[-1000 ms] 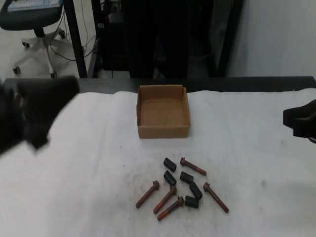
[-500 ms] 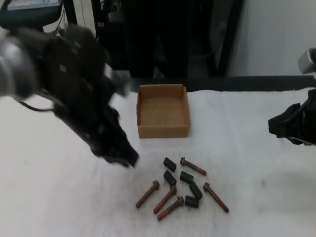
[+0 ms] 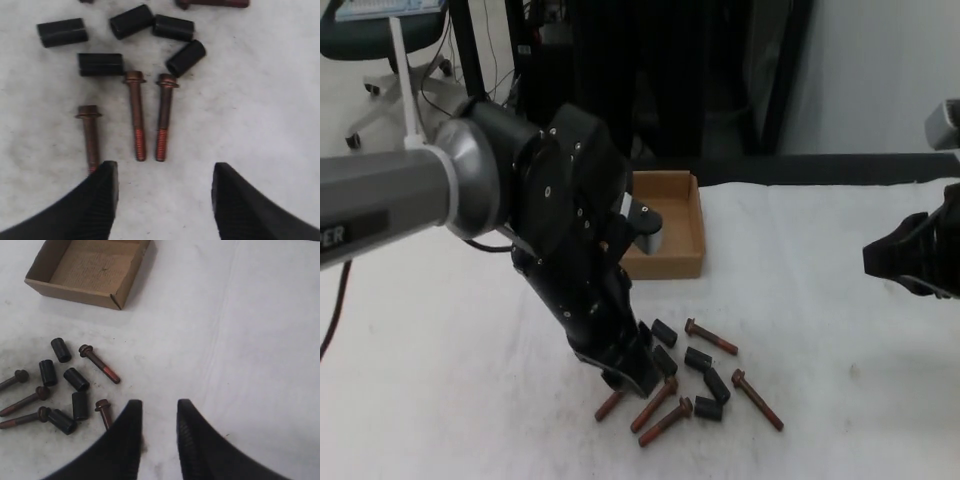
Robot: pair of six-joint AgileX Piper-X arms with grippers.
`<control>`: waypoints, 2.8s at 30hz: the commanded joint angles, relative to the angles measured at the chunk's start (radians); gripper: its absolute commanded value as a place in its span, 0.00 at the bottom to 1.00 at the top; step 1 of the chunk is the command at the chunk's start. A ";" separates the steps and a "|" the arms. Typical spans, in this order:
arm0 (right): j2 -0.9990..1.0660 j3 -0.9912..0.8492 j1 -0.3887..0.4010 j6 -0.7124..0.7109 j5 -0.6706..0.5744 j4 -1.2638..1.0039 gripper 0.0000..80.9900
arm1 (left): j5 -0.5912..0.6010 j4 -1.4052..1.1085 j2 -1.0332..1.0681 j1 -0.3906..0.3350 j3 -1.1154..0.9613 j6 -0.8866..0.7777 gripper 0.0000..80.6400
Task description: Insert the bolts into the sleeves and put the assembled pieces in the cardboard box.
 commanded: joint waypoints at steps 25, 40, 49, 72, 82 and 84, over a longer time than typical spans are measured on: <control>-0.004 -0.010 0.040 0.000 0.028 0.015 0.30 | -0.338 -0.086 0.172 -0.070 -0.008 0.060 0.44; -0.004 -0.010 0.040 0.000 0.028 0.017 0.30 | -0.337 -0.197 0.189 -0.070 -0.008 0.092 0.44; -0.004 -0.010 0.040 0.000 0.028 0.017 0.30 | -0.337 -0.177 0.228 -0.070 -0.008 0.090 0.44; -0.004 -0.010 0.040 0.000 0.028 0.017 0.30 | -0.337 -0.220 0.280 -0.070 -0.036 0.083 0.44; -0.004 -0.007 0.040 0.000 0.031 0.017 0.30 | -0.306 -0.210 0.280 -0.070 -0.036 0.081 0.00; -0.004 -0.007 0.040 0.000 0.031 0.017 0.30 | -0.264 -0.187 0.280 -0.070 -0.053 0.026 0.00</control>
